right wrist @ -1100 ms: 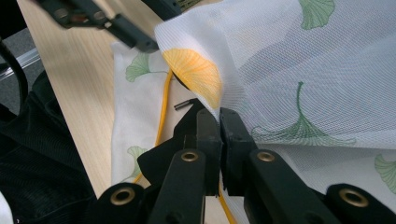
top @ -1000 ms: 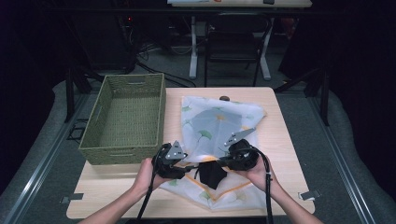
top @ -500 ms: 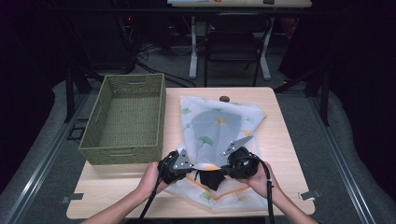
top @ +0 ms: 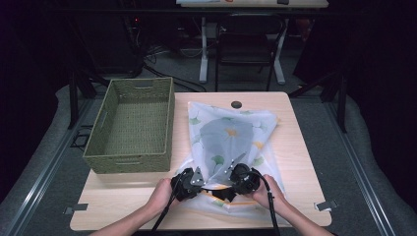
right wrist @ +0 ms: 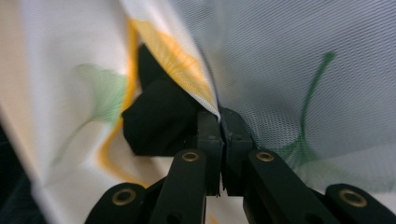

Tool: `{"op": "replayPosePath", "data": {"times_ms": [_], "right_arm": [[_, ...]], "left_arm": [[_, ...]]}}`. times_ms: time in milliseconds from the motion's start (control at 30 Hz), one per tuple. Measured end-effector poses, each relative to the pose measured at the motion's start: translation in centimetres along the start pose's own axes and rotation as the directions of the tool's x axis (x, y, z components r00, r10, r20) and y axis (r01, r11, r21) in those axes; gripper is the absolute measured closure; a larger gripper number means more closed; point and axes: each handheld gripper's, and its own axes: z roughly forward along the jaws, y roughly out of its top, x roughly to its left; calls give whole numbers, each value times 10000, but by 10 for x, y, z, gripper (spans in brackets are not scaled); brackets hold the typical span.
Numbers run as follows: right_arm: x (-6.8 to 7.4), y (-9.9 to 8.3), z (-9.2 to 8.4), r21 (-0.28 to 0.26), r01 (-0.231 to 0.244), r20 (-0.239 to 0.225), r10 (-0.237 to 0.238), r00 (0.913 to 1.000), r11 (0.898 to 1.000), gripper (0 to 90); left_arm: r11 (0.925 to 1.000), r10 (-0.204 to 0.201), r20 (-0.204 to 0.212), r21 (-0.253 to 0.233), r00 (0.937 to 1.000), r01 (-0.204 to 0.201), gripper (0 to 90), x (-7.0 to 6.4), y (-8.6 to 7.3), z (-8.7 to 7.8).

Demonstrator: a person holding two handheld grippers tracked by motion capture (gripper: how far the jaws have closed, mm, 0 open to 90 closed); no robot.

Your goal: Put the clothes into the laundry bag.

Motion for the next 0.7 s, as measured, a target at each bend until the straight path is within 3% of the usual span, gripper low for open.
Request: {"op": "replayPosePath", "data": {"times_ms": [133, 300, 367, 433, 467, 600, 633, 667, 700], "right_arm": [[-12, 8, 7, -129, 106, 782, -96, 9969, 9999, 888], [-25, 20, 14, -395, 214, 1606, -148, 9869, 9990, 889], [-32, 26, 16, -513, 198, 1663, -110, 9860, 9985, 889], [-37, 27, 13, -731, -62, 1322, 159, 9911, 9973, 889], [-37, 26, 9, -833, -124, 1142, 220, 9932, 9964, 889], [-33, 21, -12, -1354, -328, 803, 439, 9958, 9902, 889], [-32, 20, -16, -1444, -424, 809, 545, 9952, 9886, 889], [-31, 19, -21, -1558, -415, 813, 547, 9952, 9869, 888], [-31, 18, -24, -1650, -442, 807, 581, 9950, 9853, 888]], "left_arm": [[9994, -337, -567, 21, 9978, 338, 886, 9, 5, 5], [9950, -999, -1015, -96, 9898, 995, 885, 26, 10, 12], [9926, -1208, -1024, -218, 9874, 1192, 881, 31, 10, 13], [9889, -1465, -1075, -405, 9834, 1429, 818, 34, 9, 11], [9883, -1450, -1142, -639, 9828, 1384, 802, 33, 9, 6], [9723, -1584, -1008, -1892, 9822, 1373, 659, 17, 16, -14], [9644, -1633, -688, -2216, 9842, 1446, 645, 10, 20, -17], [9619, -1561, -632, -2364, 9857, 1372, 634, 5, 22, -18], [9616, -1488, -327, -2380, 9883, 1369, 627, -5, 27, -15]]}}
